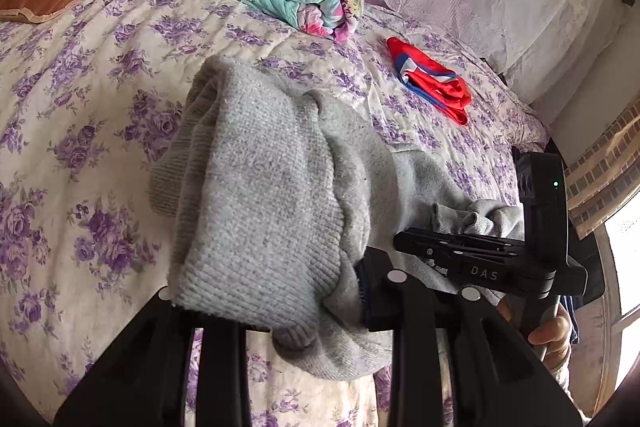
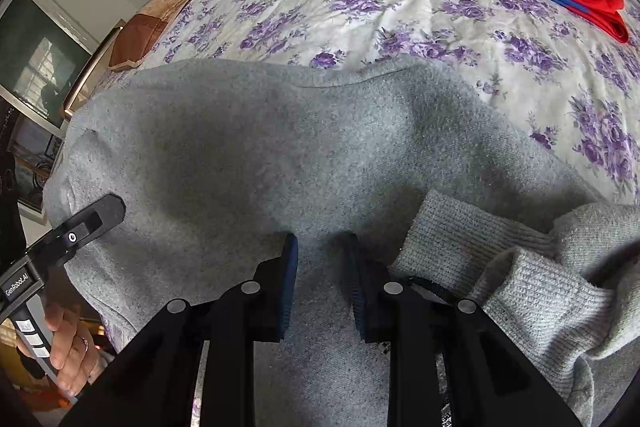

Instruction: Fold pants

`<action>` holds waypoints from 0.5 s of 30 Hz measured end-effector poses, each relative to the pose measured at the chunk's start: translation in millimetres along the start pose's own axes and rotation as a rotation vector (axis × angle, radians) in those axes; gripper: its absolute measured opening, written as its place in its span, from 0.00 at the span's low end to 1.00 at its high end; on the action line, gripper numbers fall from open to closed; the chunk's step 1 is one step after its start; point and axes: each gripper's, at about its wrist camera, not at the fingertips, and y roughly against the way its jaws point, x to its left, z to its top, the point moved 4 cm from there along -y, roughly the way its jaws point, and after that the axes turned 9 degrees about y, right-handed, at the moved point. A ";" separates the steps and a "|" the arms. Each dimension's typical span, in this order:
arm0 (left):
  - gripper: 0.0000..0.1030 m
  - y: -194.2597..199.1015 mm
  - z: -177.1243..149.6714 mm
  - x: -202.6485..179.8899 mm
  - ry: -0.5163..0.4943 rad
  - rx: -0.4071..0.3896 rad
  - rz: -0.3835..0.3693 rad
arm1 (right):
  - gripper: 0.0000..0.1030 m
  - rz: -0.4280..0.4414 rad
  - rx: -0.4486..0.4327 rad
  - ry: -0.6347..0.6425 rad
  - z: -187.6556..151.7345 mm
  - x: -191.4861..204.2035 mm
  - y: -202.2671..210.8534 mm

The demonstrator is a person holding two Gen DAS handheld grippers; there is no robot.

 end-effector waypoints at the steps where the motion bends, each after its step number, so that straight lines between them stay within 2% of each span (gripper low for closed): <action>1: 0.26 0.9 0.2 0.4 0.003 0.001 -0.004 | 0.25 0.023 -0.011 -0.022 -0.6 -1.4 9.0; 3: 0.26 2.7 0.5 1.2 0.006 0.003 -0.008 | 0.25 0.049 -0.087 -0.034 -2.9 -2.7 38.9; 8: 0.26 4.3 0.2 -3.1 -0.011 0.002 0.015 | 0.27 -0.033 -0.317 -0.079 -30.0 -23.7 128.9; 10: 0.26 7.2 0.2 -10.0 -0.032 -0.010 0.029 | 0.29 -0.062 -0.362 -0.117 -47.4 -37.2 150.2; 15: 0.26 19.0 1.6 -48.4 -0.157 -0.047 0.107 | 0.29 -0.097 -0.402 -0.214 -89.8 -73.0 176.7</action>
